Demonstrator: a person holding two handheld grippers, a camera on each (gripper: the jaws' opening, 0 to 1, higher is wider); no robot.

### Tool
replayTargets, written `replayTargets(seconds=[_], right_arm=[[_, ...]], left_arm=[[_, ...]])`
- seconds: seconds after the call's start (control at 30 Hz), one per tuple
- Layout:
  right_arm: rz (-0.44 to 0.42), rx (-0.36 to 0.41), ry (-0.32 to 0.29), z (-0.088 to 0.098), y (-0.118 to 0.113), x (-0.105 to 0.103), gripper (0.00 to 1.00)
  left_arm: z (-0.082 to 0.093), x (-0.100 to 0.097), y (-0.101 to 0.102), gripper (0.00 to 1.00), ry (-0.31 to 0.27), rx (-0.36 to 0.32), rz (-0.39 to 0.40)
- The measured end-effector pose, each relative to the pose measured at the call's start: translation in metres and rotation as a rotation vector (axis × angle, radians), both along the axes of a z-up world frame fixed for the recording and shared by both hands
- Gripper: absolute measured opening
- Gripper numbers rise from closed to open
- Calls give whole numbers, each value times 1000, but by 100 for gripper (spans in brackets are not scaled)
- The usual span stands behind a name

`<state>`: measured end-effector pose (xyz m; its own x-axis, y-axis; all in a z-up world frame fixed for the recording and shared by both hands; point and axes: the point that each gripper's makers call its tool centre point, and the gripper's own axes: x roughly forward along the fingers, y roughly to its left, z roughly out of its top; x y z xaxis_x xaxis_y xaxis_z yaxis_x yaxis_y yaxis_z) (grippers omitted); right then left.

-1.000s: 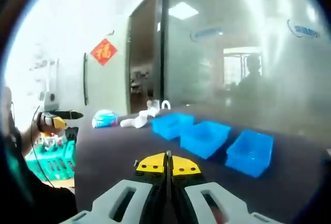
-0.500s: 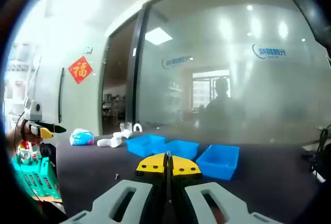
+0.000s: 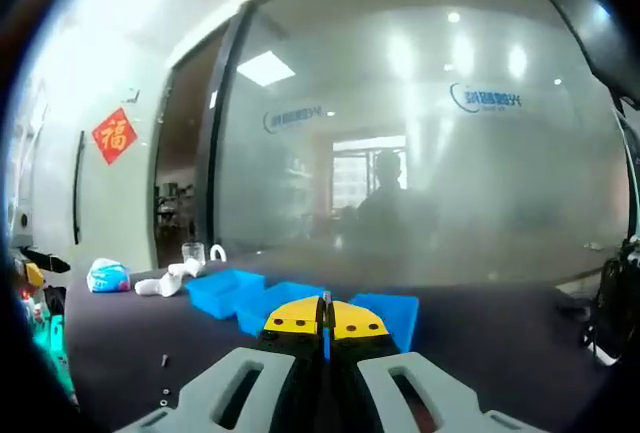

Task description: Sort the screws, nuts, and washers into the corresponding bins

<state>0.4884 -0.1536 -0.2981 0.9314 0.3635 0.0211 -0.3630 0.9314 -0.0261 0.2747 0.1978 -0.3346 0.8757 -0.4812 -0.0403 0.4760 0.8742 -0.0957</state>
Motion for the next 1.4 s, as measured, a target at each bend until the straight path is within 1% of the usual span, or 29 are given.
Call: replayTargets(seconds=[0.3, 0.4, 0.53, 0.6, 0.8, 1.0, 1.2, 1.27, 1.33, 1.37, 1.4], right_arm=[[-62, -21, 41, -10, -4, 65, 0], [-79, -22, 58, -15, -2, 83, 0], [-93, -51, 62, -19, 3, 102, 0], [-104, -68, 88, -24, 4, 113, 0], [-123, -61, 115, -25, 7, 139, 0], [-118, -74, 132, -29, 13, 148, 0], [-104, -76, 135, -32, 14, 151, 0], [-110, -101, 111, -30, 14, 150, 6], [-103, -101, 105, -28, 14, 149, 17], [-100, -100, 103, -27, 14, 148, 20], [-97, -97, 100, -26, 14, 147, 20]], left_arm=[[2, -3, 5, 53, -8, -5, 14], [1, -2, 8, 53, -6, -4, 20], [3, 0, 10, 53, -5, -4, 23], [3, 0, 10, 53, -6, -1, 22], [3, 1, 11, 53, -3, -2, 26], [3, 0, 13, 53, -1, 1, 35], [2, 0, 13, 53, 1, 0, 36], [2, 1, 13, 53, 2, 1, 36], [3, 1, 12, 53, 0, -1, 35], [3, 1, 12, 53, -1, -2, 34], [3, 1, 11, 53, -3, -2, 33]])
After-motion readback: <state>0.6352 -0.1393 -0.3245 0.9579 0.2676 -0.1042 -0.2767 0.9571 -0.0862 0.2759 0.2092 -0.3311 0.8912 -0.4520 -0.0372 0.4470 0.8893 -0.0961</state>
